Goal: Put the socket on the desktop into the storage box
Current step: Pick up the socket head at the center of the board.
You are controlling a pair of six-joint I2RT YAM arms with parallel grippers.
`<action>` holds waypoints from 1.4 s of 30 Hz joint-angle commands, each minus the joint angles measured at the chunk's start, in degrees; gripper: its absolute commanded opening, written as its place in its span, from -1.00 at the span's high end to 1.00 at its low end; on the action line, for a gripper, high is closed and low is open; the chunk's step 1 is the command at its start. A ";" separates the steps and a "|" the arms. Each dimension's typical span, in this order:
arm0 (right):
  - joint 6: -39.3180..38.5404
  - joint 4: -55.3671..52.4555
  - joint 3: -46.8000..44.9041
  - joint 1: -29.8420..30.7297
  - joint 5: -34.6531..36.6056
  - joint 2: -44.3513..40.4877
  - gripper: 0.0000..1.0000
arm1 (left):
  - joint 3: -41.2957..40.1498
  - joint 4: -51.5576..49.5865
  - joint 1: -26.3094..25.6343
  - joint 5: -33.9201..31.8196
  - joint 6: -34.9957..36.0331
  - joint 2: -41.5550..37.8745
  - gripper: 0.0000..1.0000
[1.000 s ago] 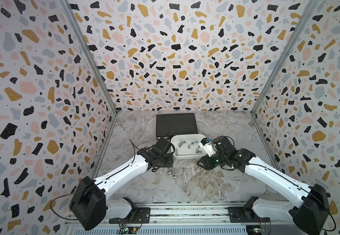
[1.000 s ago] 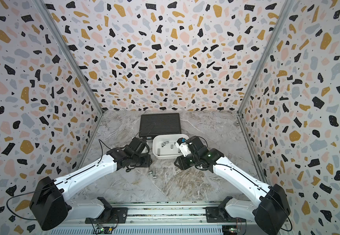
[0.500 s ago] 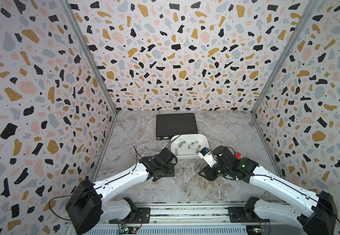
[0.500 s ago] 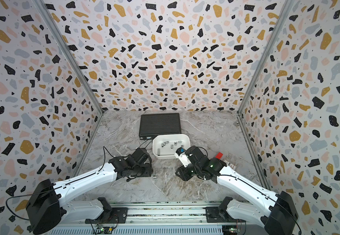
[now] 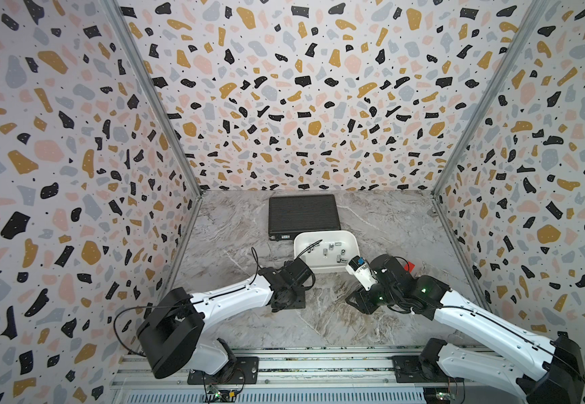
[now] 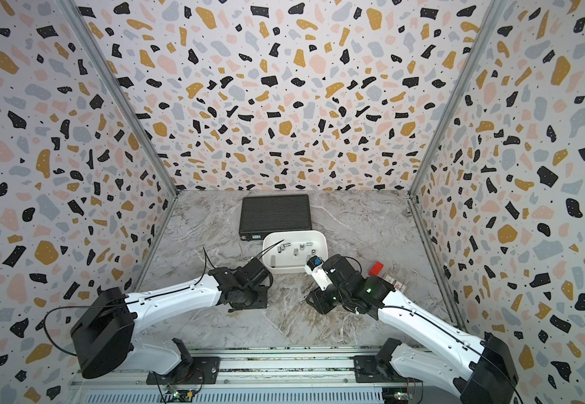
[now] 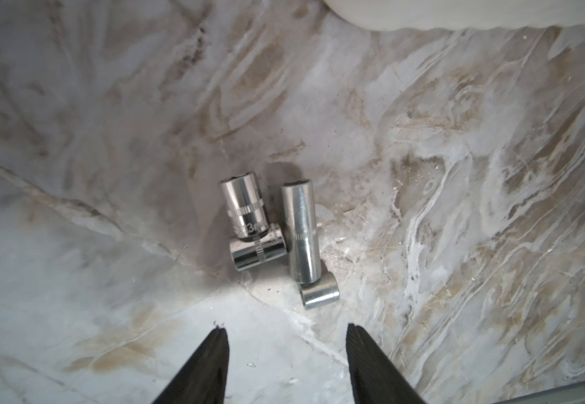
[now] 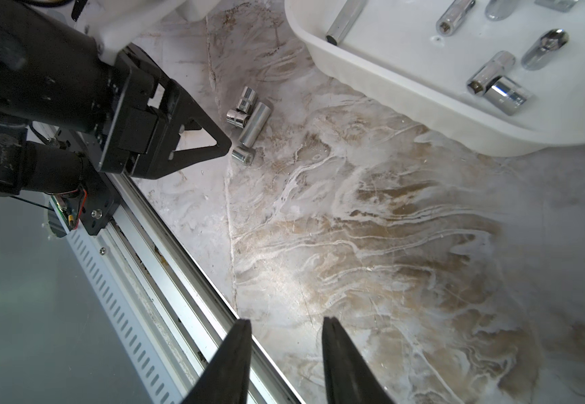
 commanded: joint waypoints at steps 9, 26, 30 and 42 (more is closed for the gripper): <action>-0.15 -0.01 -0.84 0.24 1.69 -1.90 0.23 | 4.33 -0.80 -1.01 2.30 -0.64 6.53 -0.09; -0.44 0.31 -1.27 0.17 2.37 -2.54 0.23 | 7.24 -0.85 -1.09 3.98 0.25 13.09 0.12; -0.48 0.35 -1.23 0.17 2.46 -2.54 0.23 | 7.66 -1.03 -1.13 4.27 0.52 13.95 0.24; -0.43 0.30 -1.27 0.17 2.90 -2.71 0.23 | 7.86 -1.01 -1.07 4.79 0.83 14.43 0.72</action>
